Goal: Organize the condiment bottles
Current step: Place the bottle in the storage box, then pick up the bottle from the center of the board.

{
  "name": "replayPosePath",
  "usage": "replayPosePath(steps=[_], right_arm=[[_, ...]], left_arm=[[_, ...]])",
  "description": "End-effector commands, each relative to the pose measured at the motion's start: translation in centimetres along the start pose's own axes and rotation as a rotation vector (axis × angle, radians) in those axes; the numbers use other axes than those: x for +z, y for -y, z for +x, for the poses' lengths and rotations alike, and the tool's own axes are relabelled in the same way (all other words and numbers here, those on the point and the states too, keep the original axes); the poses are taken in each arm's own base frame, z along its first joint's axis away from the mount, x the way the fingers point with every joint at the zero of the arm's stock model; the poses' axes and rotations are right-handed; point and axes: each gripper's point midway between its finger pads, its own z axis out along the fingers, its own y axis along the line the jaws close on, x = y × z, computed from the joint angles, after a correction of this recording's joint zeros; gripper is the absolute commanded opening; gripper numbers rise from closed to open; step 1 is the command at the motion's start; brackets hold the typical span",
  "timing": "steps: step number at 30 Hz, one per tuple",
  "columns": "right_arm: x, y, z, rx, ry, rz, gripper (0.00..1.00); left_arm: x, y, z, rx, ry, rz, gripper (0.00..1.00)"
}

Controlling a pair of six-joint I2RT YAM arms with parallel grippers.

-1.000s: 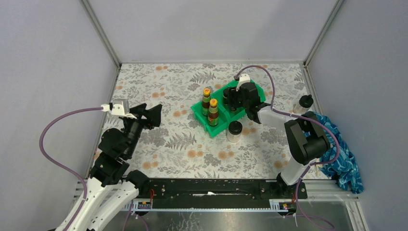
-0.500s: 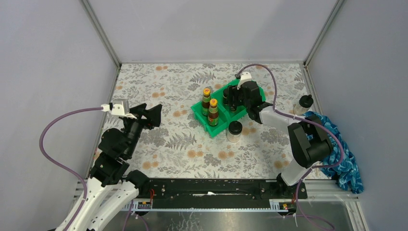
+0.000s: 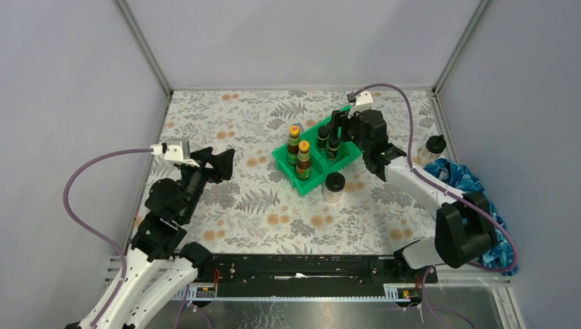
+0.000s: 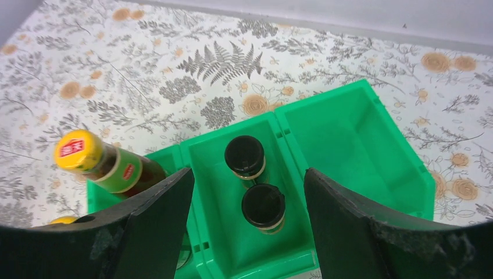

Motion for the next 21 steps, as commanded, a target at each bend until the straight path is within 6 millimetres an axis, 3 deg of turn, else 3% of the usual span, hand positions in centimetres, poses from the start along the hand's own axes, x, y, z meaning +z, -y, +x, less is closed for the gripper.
replayPosePath(steps=[1,6,10,21], right_arm=[[-3.0,-0.8,-3.2,0.026,0.072,-0.042,0.77],[-6.1,-1.3,-4.6,0.051,0.096,-0.068,0.77],[-8.5,-2.3,-4.5,0.075,0.096,-0.093,0.76],[-14.8,-3.4,0.4,0.081,-0.03,-0.045,0.77]], left_arm=[[0.9,0.8,0.9,0.019,-0.031,0.043,0.74],[1.9,1.7,2.5,0.032,-0.107,0.087,0.74],[2.5,2.3,3.6,0.034,-0.155,0.111,0.73],[2.9,3.4,5.2,0.032,-0.226,0.171,0.73]])
